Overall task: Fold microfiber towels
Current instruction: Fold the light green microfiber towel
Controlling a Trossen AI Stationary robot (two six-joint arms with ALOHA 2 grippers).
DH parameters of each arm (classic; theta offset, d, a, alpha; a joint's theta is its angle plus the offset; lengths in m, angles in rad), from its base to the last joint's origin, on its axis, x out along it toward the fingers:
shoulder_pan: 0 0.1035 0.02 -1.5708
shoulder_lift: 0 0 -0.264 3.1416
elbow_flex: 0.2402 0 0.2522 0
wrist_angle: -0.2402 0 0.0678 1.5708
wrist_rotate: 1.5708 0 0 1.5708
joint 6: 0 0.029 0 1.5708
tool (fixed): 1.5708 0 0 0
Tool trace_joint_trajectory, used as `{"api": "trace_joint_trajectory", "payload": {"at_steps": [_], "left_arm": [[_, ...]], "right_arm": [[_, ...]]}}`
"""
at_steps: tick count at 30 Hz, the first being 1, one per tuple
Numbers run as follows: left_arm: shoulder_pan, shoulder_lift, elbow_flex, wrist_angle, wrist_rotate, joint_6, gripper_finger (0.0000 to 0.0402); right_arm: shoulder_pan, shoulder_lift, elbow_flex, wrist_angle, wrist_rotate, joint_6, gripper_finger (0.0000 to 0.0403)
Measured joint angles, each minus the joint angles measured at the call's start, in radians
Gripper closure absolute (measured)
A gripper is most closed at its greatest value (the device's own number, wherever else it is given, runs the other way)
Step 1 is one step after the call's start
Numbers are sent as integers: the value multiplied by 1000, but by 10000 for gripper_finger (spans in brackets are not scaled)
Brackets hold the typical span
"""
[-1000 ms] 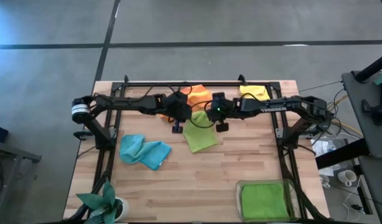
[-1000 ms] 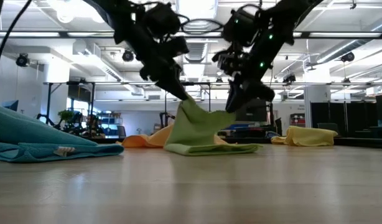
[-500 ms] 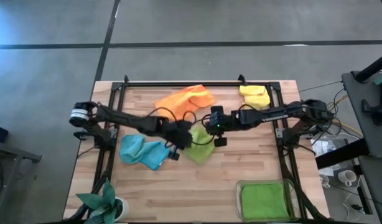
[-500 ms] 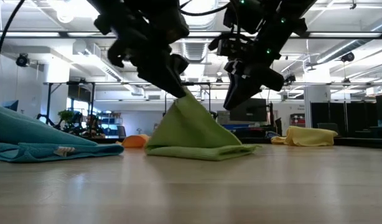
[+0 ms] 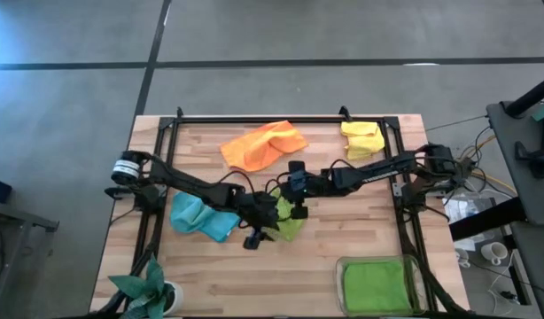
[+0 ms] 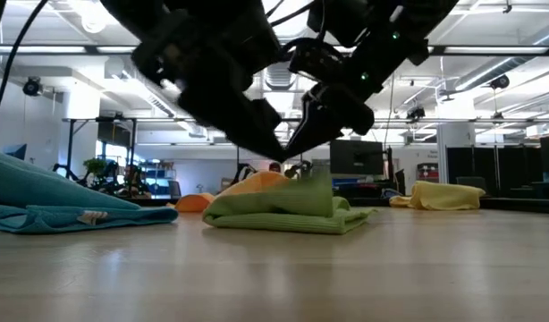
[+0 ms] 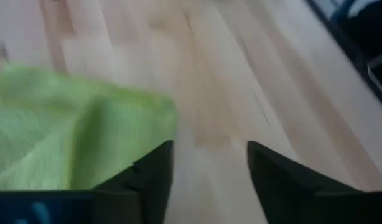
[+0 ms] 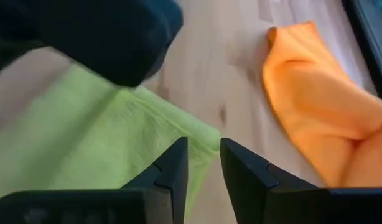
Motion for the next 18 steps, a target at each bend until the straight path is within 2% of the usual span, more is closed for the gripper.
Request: {"api": "trace_joint_trajectory", "payload": {"at_steps": [4,7,9,10,15,18], "left_arm": [[0,-84,7,-216,-29,-35,164],[0,-160,-8,-311,-174,-71,157],[0,-191,-55,-270,-266,-85,156],[2,-195,-89,-227,-275,-95,156],[9,-153,-249,153,-261,-106,156],[5,-114,-297,239,-233,-105,156]], "right_arm": [[18,57,1,92,-40,11,313],[41,76,1,137,-67,11,311],[59,84,14,142,-73,22,310],[65,87,23,149,-75,30,310],[74,148,58,125,-76,61,317],[73,190,82,49,-73,104,323]]}}
